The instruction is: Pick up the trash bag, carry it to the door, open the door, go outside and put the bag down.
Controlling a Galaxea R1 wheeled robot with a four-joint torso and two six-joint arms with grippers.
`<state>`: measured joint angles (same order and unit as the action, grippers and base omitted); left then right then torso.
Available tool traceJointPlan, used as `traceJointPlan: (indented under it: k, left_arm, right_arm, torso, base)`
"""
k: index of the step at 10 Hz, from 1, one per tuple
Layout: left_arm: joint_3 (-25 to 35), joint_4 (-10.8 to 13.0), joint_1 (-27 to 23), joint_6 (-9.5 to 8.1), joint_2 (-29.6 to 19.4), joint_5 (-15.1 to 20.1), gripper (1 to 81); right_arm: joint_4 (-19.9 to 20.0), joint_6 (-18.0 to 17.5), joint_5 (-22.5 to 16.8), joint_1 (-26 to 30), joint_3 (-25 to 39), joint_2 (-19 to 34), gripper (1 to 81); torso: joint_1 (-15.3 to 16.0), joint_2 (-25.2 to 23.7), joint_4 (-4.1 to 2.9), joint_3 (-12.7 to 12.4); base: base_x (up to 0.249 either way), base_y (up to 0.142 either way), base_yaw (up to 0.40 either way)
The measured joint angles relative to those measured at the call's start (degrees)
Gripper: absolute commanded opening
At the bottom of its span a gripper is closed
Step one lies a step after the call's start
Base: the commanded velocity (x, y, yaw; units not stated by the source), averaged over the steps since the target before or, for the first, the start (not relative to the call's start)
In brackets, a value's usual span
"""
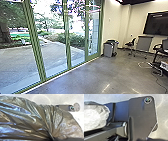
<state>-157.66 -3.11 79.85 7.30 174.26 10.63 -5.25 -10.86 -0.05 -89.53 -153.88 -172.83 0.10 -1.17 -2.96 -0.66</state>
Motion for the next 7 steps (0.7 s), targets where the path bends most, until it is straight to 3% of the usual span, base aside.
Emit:
traceJointPlan:
  k: [7]
  left_arm:
    - [0.0,0.0,0.0,0.00,0.0,0.0,1.0]
  right_arm:
    - [0.0,0.0,0.0,0.0,0.0,-0.1,81.1]
  torso:
    - [0.0,0.0,0.00,0.0]
  base:
    - [0.170,-0.074,0.000]
